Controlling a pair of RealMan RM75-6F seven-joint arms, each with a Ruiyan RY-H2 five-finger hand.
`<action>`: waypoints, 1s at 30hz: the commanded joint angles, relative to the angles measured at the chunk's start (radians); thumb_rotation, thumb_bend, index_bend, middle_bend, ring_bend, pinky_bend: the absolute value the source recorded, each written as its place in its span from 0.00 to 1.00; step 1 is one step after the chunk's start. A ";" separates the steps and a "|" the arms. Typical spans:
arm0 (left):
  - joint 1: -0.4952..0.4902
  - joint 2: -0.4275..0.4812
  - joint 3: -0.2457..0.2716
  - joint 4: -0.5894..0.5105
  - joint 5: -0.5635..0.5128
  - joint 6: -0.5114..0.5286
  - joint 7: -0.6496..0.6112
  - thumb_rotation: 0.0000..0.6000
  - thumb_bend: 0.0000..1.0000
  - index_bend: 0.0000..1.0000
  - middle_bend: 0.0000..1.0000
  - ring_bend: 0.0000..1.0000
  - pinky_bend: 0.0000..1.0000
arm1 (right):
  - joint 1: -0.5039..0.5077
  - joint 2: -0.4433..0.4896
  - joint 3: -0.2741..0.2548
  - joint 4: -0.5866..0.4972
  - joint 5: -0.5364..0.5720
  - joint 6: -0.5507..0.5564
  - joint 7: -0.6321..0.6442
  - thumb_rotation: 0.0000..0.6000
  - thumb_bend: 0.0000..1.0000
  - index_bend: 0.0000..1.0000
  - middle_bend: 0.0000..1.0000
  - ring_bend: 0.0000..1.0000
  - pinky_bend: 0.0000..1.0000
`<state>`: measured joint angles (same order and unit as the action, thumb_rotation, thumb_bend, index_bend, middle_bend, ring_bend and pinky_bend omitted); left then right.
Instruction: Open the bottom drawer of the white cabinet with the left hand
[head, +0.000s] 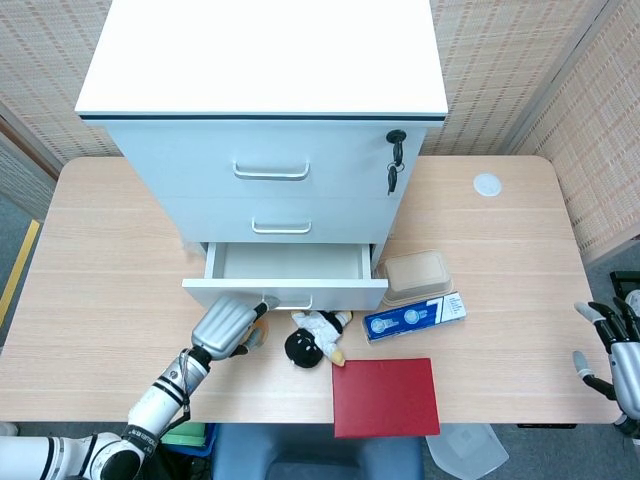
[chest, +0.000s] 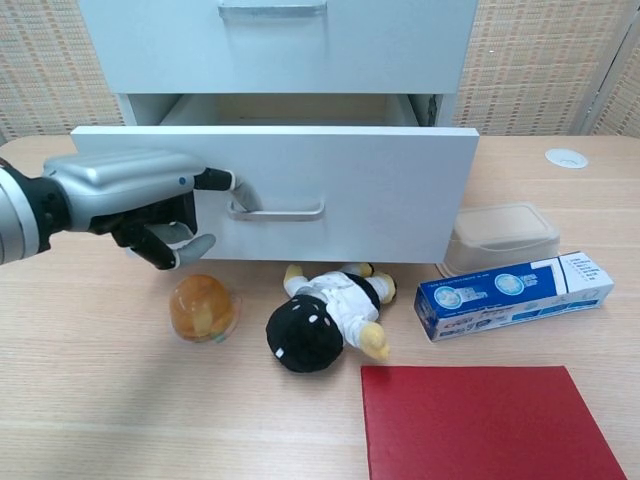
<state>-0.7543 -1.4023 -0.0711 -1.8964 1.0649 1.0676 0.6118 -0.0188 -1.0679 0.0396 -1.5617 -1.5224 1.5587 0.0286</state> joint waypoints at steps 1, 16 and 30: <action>0.009 0.009 0.012 -0.018 0.014 0.008 -0.002 1.00 0.54 0.21 0.95 1.00 1.00 | -0.001 -0.001 -0.001 0.000 -0.001 0.002 -0.001 1.00 0.34 0.18 0.18 0.14 0.18; 0.052 0.045 0.072 -0.099 0.096 0.031 -0.012 1.00 0.54 0.21 0.95 1.00 1.00 | -0.012 -0.004 -0.005 -0.003 -0.007 0.013 -0.008 1.00 0.34 0.18 0.18 0.14 0.18; 0.185 0.073 0.117 -0.085 0.482 0.259 -0.180 1.00 0.54 0.40 0.90 0.98 1.00 | -0.016 -0.004 -0.002 -0.002 0.000 0.014 -0.004 1.00 0.34 0.18 0.18 0.14 0.18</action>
<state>-0.6124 -1.3421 0.0317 -1.9957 1.4708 1.2565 0.4834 -0.0353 -1.0722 0.0371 -1.5636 -1.5231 1.5725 0.0239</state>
